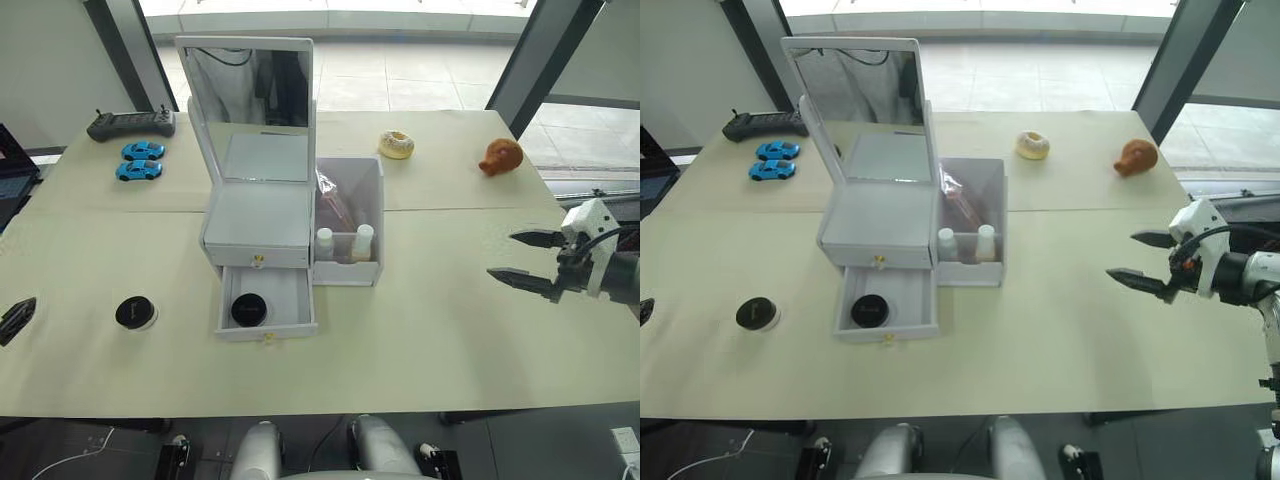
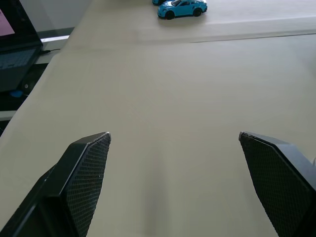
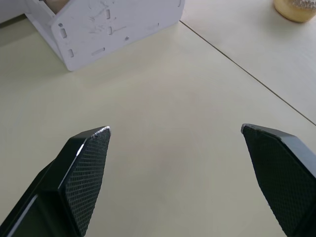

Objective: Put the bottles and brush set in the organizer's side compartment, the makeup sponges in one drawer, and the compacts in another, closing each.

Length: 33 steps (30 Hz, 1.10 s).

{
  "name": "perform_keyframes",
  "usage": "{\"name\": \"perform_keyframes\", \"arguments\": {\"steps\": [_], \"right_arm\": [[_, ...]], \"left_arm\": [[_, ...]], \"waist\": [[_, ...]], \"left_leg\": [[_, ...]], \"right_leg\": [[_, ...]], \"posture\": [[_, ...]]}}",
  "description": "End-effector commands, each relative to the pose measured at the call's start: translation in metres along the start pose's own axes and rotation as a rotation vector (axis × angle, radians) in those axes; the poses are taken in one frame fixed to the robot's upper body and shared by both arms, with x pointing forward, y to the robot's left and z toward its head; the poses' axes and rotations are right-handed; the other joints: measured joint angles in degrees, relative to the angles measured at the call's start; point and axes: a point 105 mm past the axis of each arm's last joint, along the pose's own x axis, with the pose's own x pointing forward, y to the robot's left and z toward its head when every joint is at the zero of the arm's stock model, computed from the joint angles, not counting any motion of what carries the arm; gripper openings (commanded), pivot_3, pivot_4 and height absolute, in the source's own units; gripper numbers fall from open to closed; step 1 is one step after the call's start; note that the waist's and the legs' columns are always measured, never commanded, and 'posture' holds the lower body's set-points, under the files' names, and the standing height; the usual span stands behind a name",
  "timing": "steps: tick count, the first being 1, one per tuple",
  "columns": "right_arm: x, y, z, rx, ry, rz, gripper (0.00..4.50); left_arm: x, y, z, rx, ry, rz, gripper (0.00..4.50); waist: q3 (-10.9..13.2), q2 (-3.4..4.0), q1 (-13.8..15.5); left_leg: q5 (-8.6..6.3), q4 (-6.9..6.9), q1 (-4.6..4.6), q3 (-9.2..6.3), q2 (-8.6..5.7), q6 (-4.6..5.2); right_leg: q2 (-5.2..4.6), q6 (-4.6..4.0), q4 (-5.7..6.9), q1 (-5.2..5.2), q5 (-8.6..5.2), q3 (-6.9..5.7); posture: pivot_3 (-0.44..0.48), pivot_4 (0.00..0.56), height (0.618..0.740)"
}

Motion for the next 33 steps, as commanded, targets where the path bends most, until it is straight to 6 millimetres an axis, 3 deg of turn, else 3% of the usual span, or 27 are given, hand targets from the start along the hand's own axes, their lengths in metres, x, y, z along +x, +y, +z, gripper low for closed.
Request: {"name": "perform_keyframes", "arguments": {"steps": [1,5,9,13,17,23,29,33], "right_arm": [[-0.004,-0.004,0.023,-0.081,-0.062,-0.039,4.5],[0.005,0.004,0.051,-0.104,-0.117,0.028,4.5],[0.017,0.03,0.089,-0.122,-0.196,0.202,4.5],[0.031,0.08,0.15,-0.103,-0.293,0.522,4.5],[0.041,0.109,0.178,-0.174,-0.317,0.692,4.5],[0.07,0.144,0.207,-0.265,-0.354,0.902,4.5],[0.087,0.158,0.216,-0.29,-0.365,0.978,4.5],[0.105,0.161,0.219,-0.278,-0.377,0.959,4.5]], "left_arm": [[-0.005,0.002,0.006,0.034,-0.033,-0.006,4.48],[0.003,-0.008,0.013,0.042,-0.057,-0.05,4.48],[0.01,-0.024,0.026,0.064,-0.09,-0.123,4.48],[0.008,-0.057,0.03,0.139,-0.076,-0.248,4.48],[-0.001,-0.08,0.024,0.112,-0.066,-0.313,4.48],[-0.018,-0.092,0.0,0.068,-0.067,-0.241,4.48],[-0.037,-0.095,-0.014,0.041,-0.043,-0.18,4.48],[-0.037,-0.093,-0.026,0.013,0.001,-0.126,4.48]], "waist": [[0.0,0.0,0.0],[0.0,0.04,-0.2],[0.0,0.05,-0.1],[0.0,0.11,-0.6],[0.0,0.13,-0.3],[0.0,0.06,-0.3],[-0.1,-0.08,0.0],[-0.1,-0.08,-0.2]], "left_leg": [[0.0,-0.01,0.01,-0.01,0.01,0.0],[0.0,-0.03,0.01,-0.03,0.03,0.0],[0.0,-0.03,0.0,-0.04,0.05,0.0],[0.0,-0.04,-0.02,-0.07,0.08,0.0],[0.0,-0.11,-0.02,-0.16,0.16,-0.01],[-0.01,-0.07,-0.03,-0.16,0.14,-0.01],[-0.01,-0.08,-0.08,-0.24,0.06,-0.01],[-0.01,-0.12,-0.05,-0.22,-0.02,-0.01]], "right_leg": [[0.01,0.0,0.02,0.0,0.0,-0.01],[0.04,-0.01,0.08,-0.02,0.01,-0.01],[0.05,-0.02,0.09,-0.03,0.02,0.0],[0.05,-0.04,0.08,-0.03,0.03,0.0],[0.04,-0.13,0.09,-0.07,0.03,-0.08],[-0.03,-0.2,0.07,-0.1,0.07,-0.13],[-0.16,-0.27,0.07,-0.11,0.1,-0.24],[-0.54,-0.27,0.12,-0.11,0.11,-0.28]], "posture": [[0.0,0.15,0.74],[0.0,0.15,0.74],[0.0,0.15,0.74],[0.0,0.15,0.74],[0.0,0.15,0.74],[0.0,0.15,0.74],[0.0,0.15,0.74],[0.0,0.15,0.74]]}}
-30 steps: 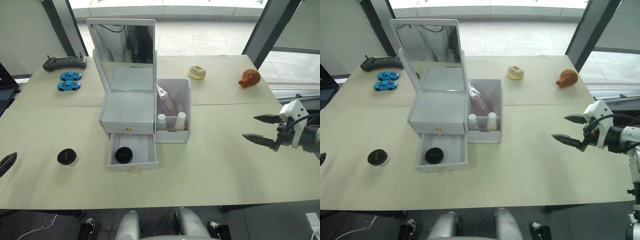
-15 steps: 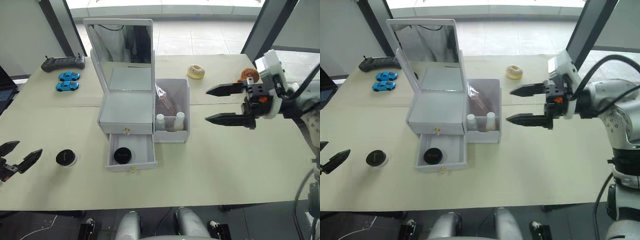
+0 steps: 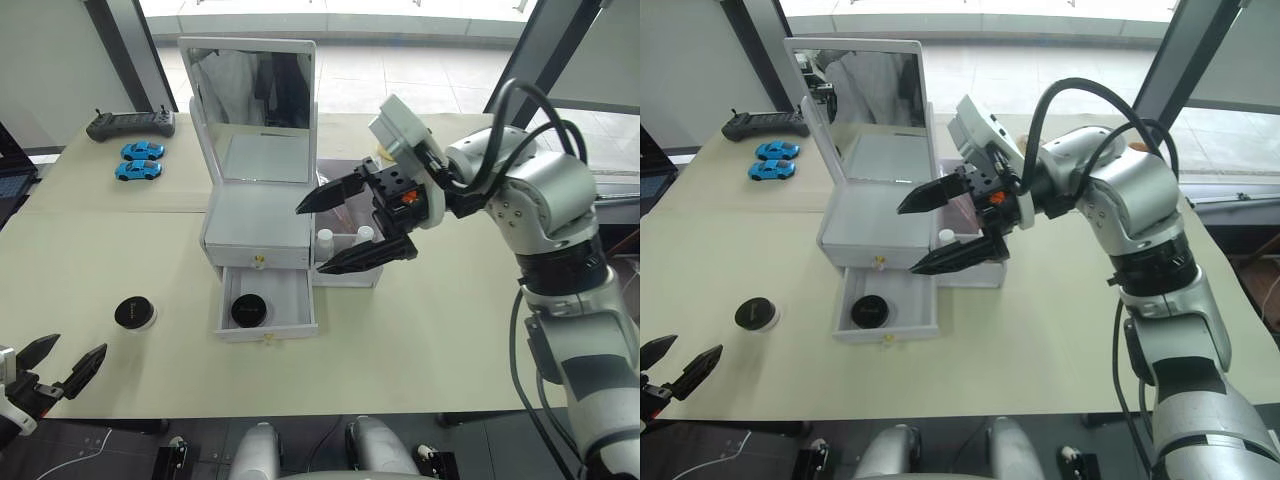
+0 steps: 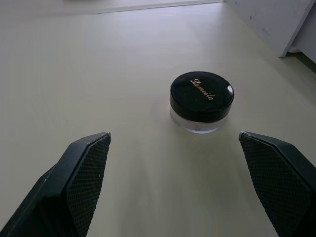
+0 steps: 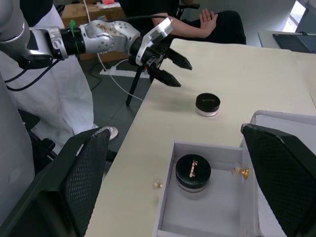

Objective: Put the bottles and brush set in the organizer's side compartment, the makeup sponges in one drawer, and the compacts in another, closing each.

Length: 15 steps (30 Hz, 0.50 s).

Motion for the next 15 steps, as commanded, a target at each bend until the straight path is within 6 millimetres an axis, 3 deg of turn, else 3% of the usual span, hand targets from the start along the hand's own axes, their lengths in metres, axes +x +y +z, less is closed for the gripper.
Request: {"name": "perform_keyframes", "arguments": {"steps": [1,6,15], "right_arm": [[0.005,-0.003,0.004,-0.046,0.012,-0.001,4.5],[0.008,-0.002,0.007,-0.04,0.012,0.002,4.5],[0.001,-0.002,0.001,-0.026,0.044,-0.07,4.5]], "left_arm": [[0.003,0.001,0.009,0.01,-0.025,0.03,4.48],[0.02,0.001,0.007,-0.014,-0.023,0.052,4.48],[0.062,-0.029,0.005,-0.026,-0.032,-0.053,4.48]], "waist": [[0.0,-0.02,0.0],[0.0,-0.02,0.1],[-0.1,-0.15,-0.1]], "left_leg": [[0.0,0.02,0.01,-0.02,0.0,0.0],[0.0,0.04,-0.05,-0.02,-0.09,0.0],[0.0,0.04,-0.04,-0.05,-0.1,0.0]], "right_leg": [[0.06,0.0,-0.02,0.01,0.0,-0.1],[0.09,0.0,-0.05,0.03,-0.01,-0.13],[0.14,0.0,0.0,0.04,0.0,-0.13]], "posture": [[0.0,0.15,0.74],[0.0,0.15,0.74],[0.0,0.15,0.74]]}}
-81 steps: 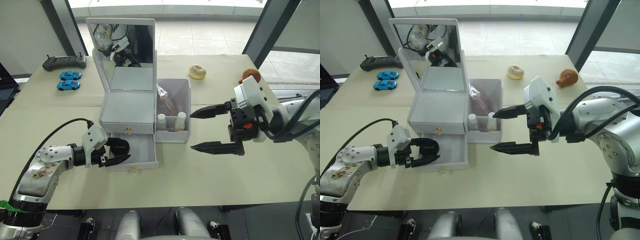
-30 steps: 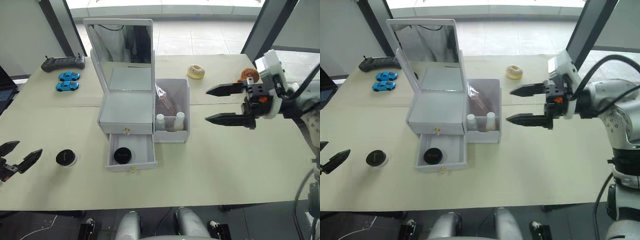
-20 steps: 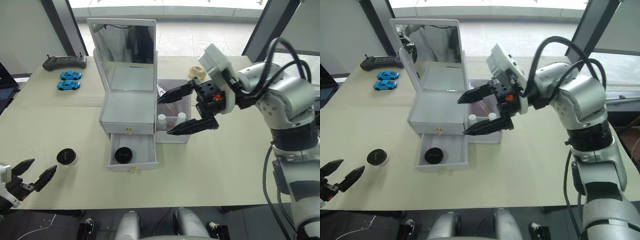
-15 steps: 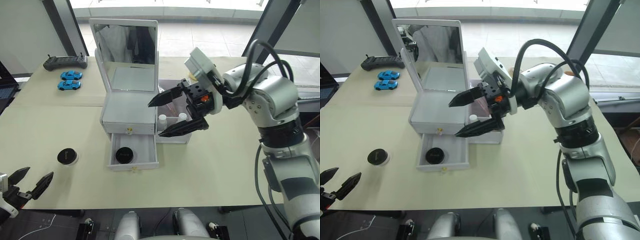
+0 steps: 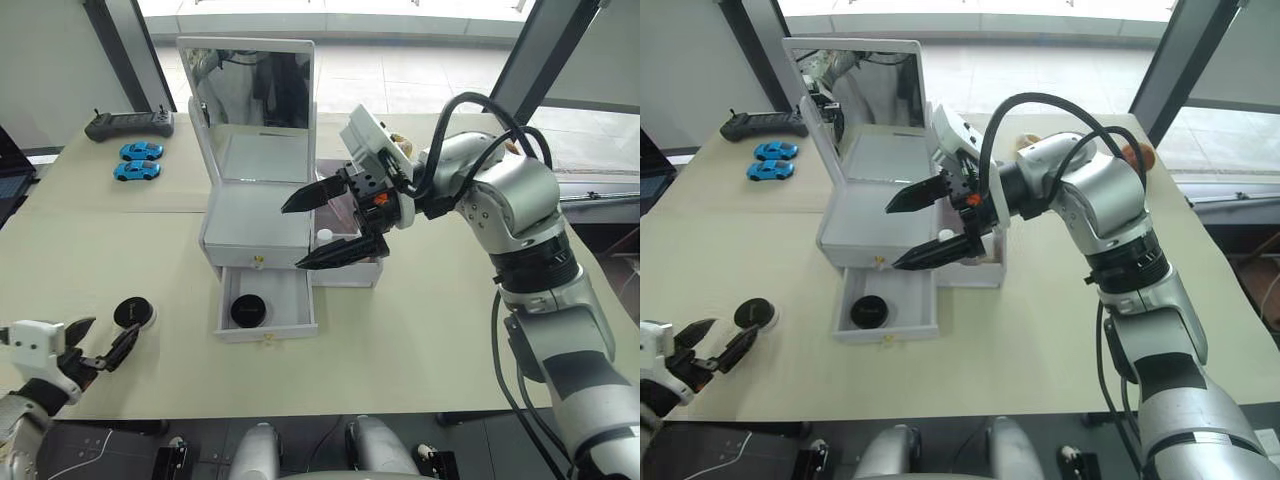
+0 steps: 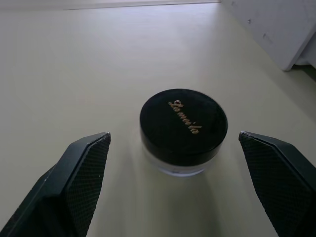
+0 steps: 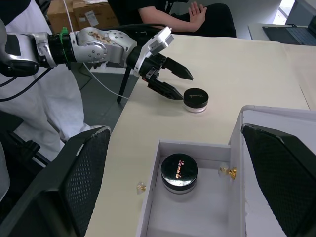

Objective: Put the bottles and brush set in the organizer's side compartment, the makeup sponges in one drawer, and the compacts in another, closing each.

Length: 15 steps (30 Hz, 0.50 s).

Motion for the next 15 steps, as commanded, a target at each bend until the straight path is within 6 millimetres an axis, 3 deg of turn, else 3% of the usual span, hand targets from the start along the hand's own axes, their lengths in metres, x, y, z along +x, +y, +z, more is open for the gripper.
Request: {"name": "perform_keyframes", "arguments": {"steps": [1,11,15], "right_arm": [[-0.007,0.003,0.009,-0.036,-0.006,-0.031,4.5],[-0.008,0.006,0.008,-0.038,-0.005,-0.08,4.5],[-0.009,0.009,0.006,-0.033,-0.006,-0.098,4.5]], "left_arm": [[0.007,-0.001,0.003,0.015,-0.003,-0.004,4.48],[0.036,-0.006,0.0,0.038,0.036,-0.017,4.48],[0.041,-0.005,0.006,0.043,0.022,-0.022,3.67]], "waist": [[0.0,-0.04,0.0],[-0.1,-0.15,0.2],[-0.1,-0.18,0.1]], "left_leg": [[0.0,0.0,0.0,-0.01,0.01,0.0],[0.0,0.01,-0.02,-0.05,-0.04,0.0],[0.0,0.02,-0.02,-0.06,-0.04,0.0]], "right_leg": [[0.0,0.0,0.0,0.0,0.0,0.0],[-0.01,0.01,0.0,0.01,0.0,-0.04],[-0.01,0.01,0.0,0.02,0.0,-0.04]], "posture": [[0.0,0.15,0.74],[0.0,0.15,0.74],[0.0,0.15,0.74]]}}
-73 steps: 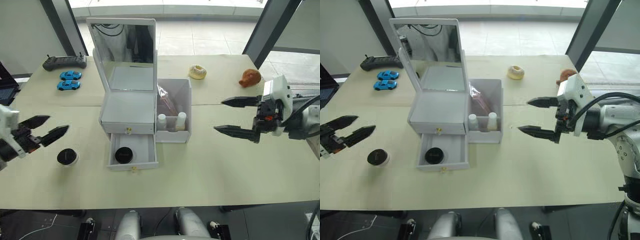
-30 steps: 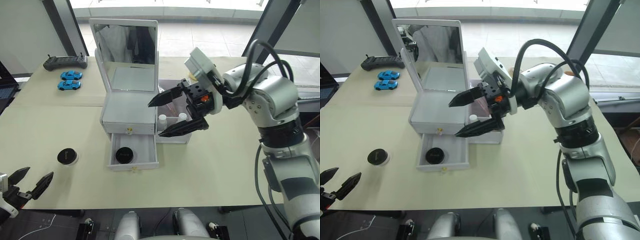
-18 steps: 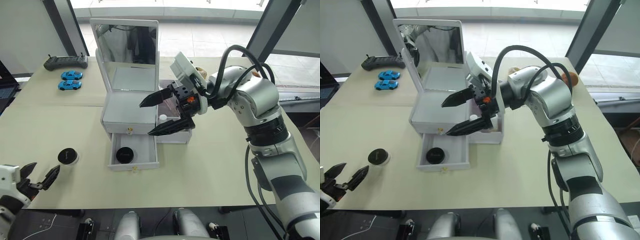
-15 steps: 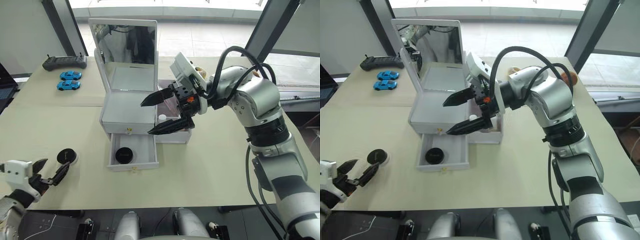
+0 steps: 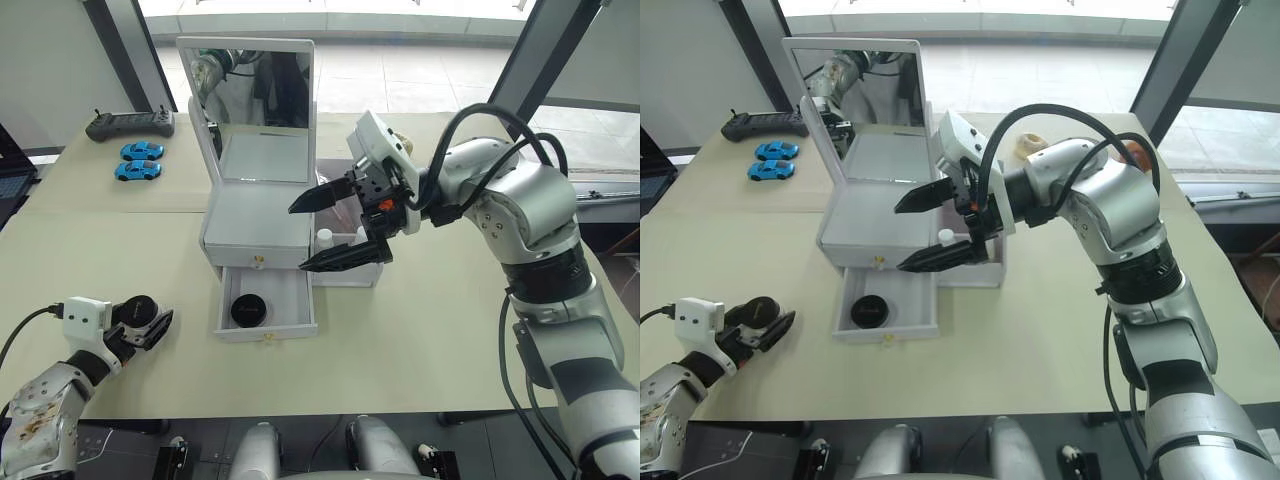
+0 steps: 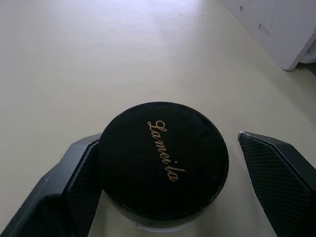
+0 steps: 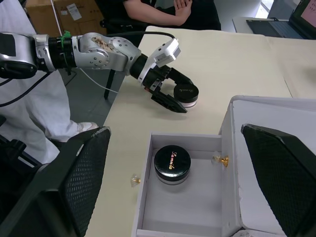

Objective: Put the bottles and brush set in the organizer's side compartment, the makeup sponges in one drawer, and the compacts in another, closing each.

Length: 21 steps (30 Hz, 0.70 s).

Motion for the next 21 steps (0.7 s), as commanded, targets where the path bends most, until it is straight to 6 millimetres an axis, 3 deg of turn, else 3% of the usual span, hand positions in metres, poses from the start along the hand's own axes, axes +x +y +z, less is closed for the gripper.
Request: {"name": "perform_keyframes", "arguments": {"steps": [1,3,7,11,14,19,21], "right_arm": [[-0.007,0.004,0.008,-0.023,-0.025,-0.024,4.5],[-0.008,0.005,0.008,-0.021,-0.025,-0.028,4.5],[-0.009,0.006,0.007,-0.021,-0.025,-0.034,4.5],[-0.009,0.004,0.007,-0.03,-0.027,-0.056,4.5],[-0.009,0.004,0.006,-0.03,-0.024,-0.071,4.5],[-0.011,0.008,0.003,-0.032,-0.019,-0.089,4.5],[-0.014,0.008,0.002,-0.027,-0.02,-0.116,4.5]], "left_arm": [[-0.001,0.005,0.011,0.03,-0.017,0.005,3.34],[-0.002,0.006,0.014,0.042,-0.021,0.0,2.9],[-0.002,0.002,0.025,0.133,-0.008,-0.066,2.9],[-0.007,-0.052,0.071,0.227,-0.11,-0.435,2.9],[-0.014,-0.075,0.091,0.289,-0.13,-0.602,2.9],[-0.019,-0.106,0.103,0.322,-0.081,-0.823,2.9],[-0.01,-0.127,0.107,0.363,-0.076,-0.915,2.9]], "waist": [[0.0,-0.02,0.0],[0.0,0.0,0.0],[0.0,-0.01,0.0],[0.1,0.08,0.1],[0.1,0.12,0.1],[0.2,0.26,-0.1],[0.2,0.34,0.0]], "left_leg": [[0.0,0.0,-0.01,0.0,0.0,0.0],[0.0,-0.01,-0.01,-0.01,0.0,0.0],[0.0,-0.02,0.0,-0.02,0.03,0.0],[0.0,-0.03,-0.02,0.0,0.01,0.0],[0.0,-0.04,-0.03,0.04,0.02,-0.01],[0.01,-0.01,-0.03,0.08,-0.02,0.0],[0.01,-0.01,-0.01,0.1,0.01,0.01]], "right_leg": [[0.0,0.0,-0.01,0.0,0.0,0.0],[-0.02,0.0,-0.01,0.0,0.0,0.0],[-0.01,0.0,0.0,-0.01,0.0,0.0],[-0.03,-0.01,-0.04,-0.01,0.0,-0.02],[-0.16,-0.01,-0.09,0.0,0.0,-0.03],[0.0,0.01,-0.07,0.0,-0.01,0.02],[0.11,0.03,-0.05,0.01,-0.01,0.07]], "posture": [[0.0,0.15,0.74],[0.0,0.15,0.74],[0.0,0.15,0.74],[0.0,0.15,0.74],[0.0,0.15,0.74],[0.0,0.15,0.74],[0.0,0.15,0.74]]}}
